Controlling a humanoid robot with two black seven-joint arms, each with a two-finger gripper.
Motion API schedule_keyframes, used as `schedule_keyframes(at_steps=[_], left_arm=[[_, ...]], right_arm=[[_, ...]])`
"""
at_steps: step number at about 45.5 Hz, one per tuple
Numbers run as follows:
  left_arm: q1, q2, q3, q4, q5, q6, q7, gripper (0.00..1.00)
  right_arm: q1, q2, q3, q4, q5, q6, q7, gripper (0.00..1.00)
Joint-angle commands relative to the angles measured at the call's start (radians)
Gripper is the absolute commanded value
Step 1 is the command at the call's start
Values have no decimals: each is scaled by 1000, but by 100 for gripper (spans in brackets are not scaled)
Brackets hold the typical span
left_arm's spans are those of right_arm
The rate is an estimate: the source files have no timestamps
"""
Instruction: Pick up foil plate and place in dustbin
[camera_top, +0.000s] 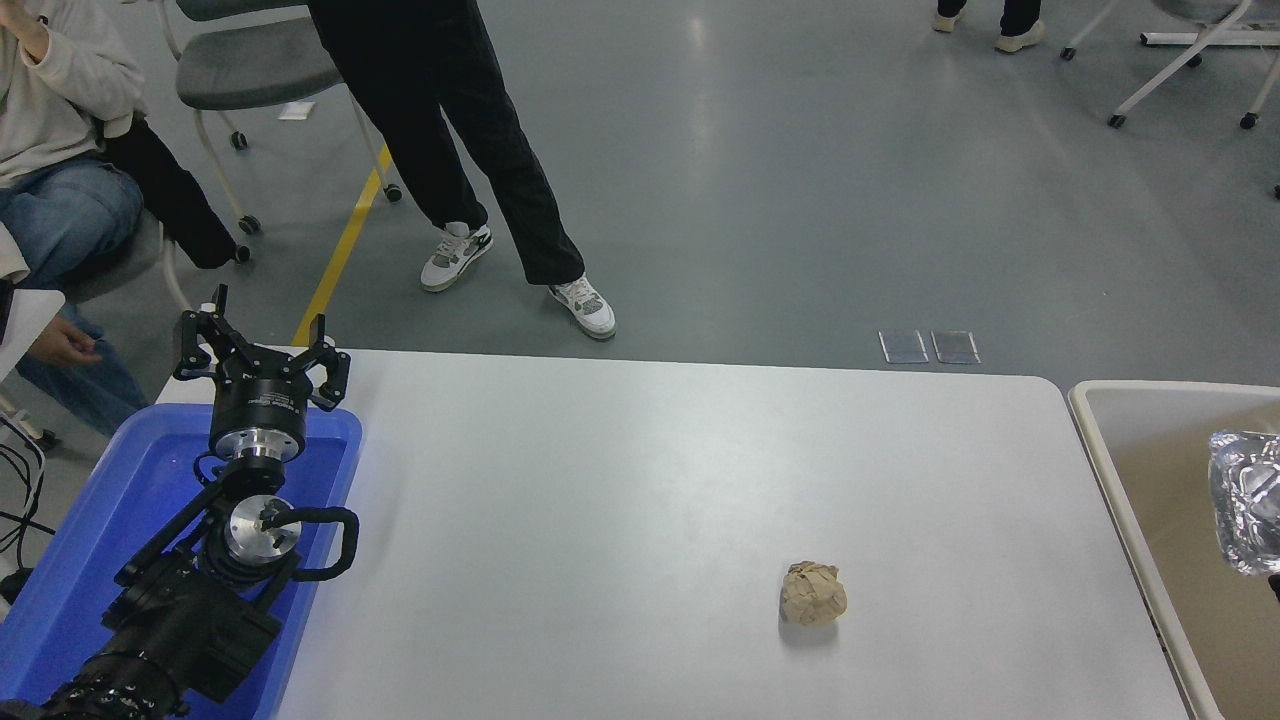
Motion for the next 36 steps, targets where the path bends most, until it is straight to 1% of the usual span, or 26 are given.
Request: schedule_keyframes(at_steps=[1, 13, 18, 23, 27, 32, 36], left_arm=[[0, 0, 0, 0, 0, 0, 0, 99], [0, 0, 0, 0, 0, 0, 0, 99], [0, 0, 0, 0, 0, 0, 0, 99], [0, 0, 0, 0, 0, 0, 0, 99], [0, 1, 0, 0, 0, 0, 0, 99], [0, 1, 0, 0, 0, 0, 0, 99], [0, 0, 0, 0, 0, 0, 0, 99]], right_arm=[[-14, 7, 18, 0, 0, 2, 2, 100], [-3, -2, 15, 0, -12, 2, 2, 100], [8, -23, 1, 11, -18, 3, 0, 100], [23, -37, -2, 18, -29, 72, 0, 100], [49, -65, -2, 20, -49, 132, 0, 100], [95, -109, 0, 80, -82, 163, 0, 100], [135, -205, 1, 243, -122, 167, 0, 100]])
